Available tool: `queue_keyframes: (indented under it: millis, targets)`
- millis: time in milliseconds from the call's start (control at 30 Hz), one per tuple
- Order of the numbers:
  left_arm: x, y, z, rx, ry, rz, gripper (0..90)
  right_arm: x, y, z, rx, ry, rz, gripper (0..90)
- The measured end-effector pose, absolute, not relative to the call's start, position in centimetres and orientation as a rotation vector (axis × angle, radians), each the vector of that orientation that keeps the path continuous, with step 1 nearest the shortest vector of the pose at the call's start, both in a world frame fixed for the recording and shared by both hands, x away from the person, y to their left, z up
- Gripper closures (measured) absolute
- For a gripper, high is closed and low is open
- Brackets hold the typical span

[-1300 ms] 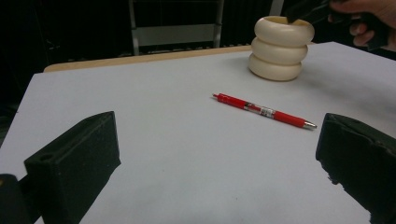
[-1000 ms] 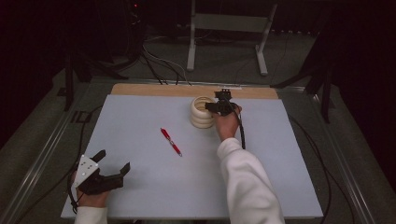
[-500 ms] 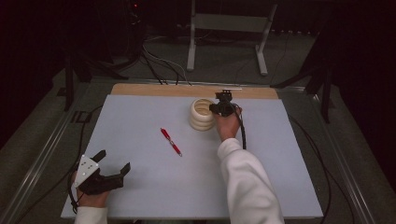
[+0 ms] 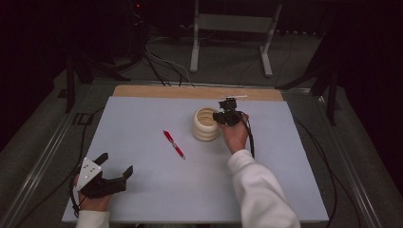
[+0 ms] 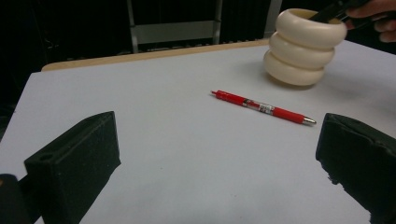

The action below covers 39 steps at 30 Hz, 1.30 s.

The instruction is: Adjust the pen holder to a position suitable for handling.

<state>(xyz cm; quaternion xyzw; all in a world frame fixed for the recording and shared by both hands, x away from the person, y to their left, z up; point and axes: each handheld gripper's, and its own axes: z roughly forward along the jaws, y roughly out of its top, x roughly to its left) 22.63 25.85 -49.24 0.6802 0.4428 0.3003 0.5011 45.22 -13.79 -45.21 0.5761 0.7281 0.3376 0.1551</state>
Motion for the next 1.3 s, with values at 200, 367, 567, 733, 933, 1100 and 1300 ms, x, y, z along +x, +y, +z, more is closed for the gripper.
queue_keyframes:
  millis: [200, 367, 567, 733, 933, 1100, 1300]
  targets:
    - [22.7, 25.8, -49.3, 1.652, 1.071, 0.727, 0.3, 43.1, -14.1, -44.0, 1.597, 2.142, 0.991, 69.7]
    - [22.7, 25.6, -49.4, 1.659, 1.068, 0.725, 0.3, 41.2, -14.5, -43.6, 1.576, 2.173, 0.999, 69.8]
    - [22.8, 25.5, -49.4, 1.668, 1.066, 0.725, 0.3, 39.1, -15.0, -43.9, 1.570, 2.212, 0.970, 69.8]
    - [22.8, 25.4, -49.5, 1.673, 1.068, 0.724, 0.3, 37.9, -15.1, -44.6, 1.566, 2.248, 0.927, 69.8]
    - [22.9, 25.3, -49.5, 1.678, 1.066, 0.722, 0.3, 37.4, -15.0, -45.3, 1.562, 2.265, 0.904, 69.8]
    - [22.9, 25.4, -49.5, 1.678, 1.067, 0.724, 0.3, 37.6, -14.8, -45.7, 1.549, 2.264, 0.913, 69.6]
    - [22.9, 25.4, -49.5, 1.678, 1.066, 0.726, 0.3, 37.9, -15.0, -46.0, 1.574, 2.265, 0.950, 60.1]
